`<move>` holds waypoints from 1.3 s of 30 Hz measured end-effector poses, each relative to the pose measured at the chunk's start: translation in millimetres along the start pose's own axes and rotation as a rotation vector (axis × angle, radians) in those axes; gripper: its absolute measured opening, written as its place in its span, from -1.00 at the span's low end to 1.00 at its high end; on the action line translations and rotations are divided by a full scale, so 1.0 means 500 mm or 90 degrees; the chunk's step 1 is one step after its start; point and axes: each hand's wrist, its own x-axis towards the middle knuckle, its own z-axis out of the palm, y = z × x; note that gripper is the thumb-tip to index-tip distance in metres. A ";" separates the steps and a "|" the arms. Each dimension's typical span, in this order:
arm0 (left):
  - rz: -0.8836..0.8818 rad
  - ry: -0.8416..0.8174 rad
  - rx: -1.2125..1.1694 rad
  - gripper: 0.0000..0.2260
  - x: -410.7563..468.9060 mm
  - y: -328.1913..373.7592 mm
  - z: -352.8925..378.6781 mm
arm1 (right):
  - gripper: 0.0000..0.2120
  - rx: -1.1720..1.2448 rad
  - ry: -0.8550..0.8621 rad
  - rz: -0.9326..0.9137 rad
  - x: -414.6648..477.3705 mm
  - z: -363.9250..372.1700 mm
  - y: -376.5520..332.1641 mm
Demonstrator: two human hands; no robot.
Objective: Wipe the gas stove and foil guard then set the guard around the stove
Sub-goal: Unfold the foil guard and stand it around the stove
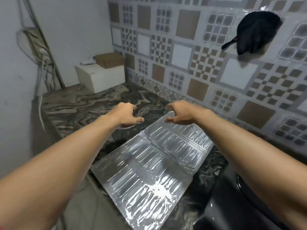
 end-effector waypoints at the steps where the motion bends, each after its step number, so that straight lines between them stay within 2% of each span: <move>1: -0.018 -0.015 0.000 -0.24 -0.009 -0.016 0.024 | -0.36 -0.002 -0.017 -0.006 0.013 0.028 -0.001; 5: -0.077 -0.071 -0.009 -0.36 -0.034 -0.067 0.113 | -0.42 -0.046 -0.083 -0.013 0.073 0.133 0.007; 10: -0.149 -0.114 -0.027 -0.35 -0.039 -0.114 0.204 | -0.39 -0.004 -0.151 -0.015 0.158 0.239 0.006; 13: -0.168 -0.144 -0.010 -0.47 -0.049 -0.131 0.250 | -0.40 0.008 -0.159 -0.049 0.203 0.283 -0.006; 16: -0.196 -0.140 0.008 -0.55 -0.064 -0.142 0.281 | -0.25 0.039 -0.164 -0.088 0.237 0.315 -0.021; 21: -0.212 -0.103 0.027 -0.54 -0.068 -0.149 0.299 | -0.22 0.051 -0.188 -0.122 0.279 0.348 -0.045; 24: -0.247 -0.110 0.007 -0.61 -0.062 -0.142 0.285 | -0.04 0.030 -0.195 -0.130 0.290 0.344 -0.053; 27: -0.261 -0.081 -0.065 -0.65 -0.053 -0.138 0.271 | -0.17 0.041 -0.170 -0.134 0.291 0.332 -0.051; 30: -0.228 -0.026 -0.125 -0.67 -0.035 -0.118 0.240 | -0.17 0.040 -0.131 -0.142 0.279 0.312 -0.032; 33: -0.211 -0.003 -0.122 -0.50 -0.044 -0.081 0.189 | -0.30 0.074 -0.101 -0.163 0.257 0.267 -0.007; 36: -0.194 0.045 -0.100 -0.67 -0.054 -0.055 0.131 | -0.57 0.083 -0.072 -0.170 0.223 0.176 0.013; 39: -0.150 0.105 -0.093 -0.78 -0.064 -0.029 0.058 | -0.69 0.099 -0.025 -0.143 0.174 0.073 0.021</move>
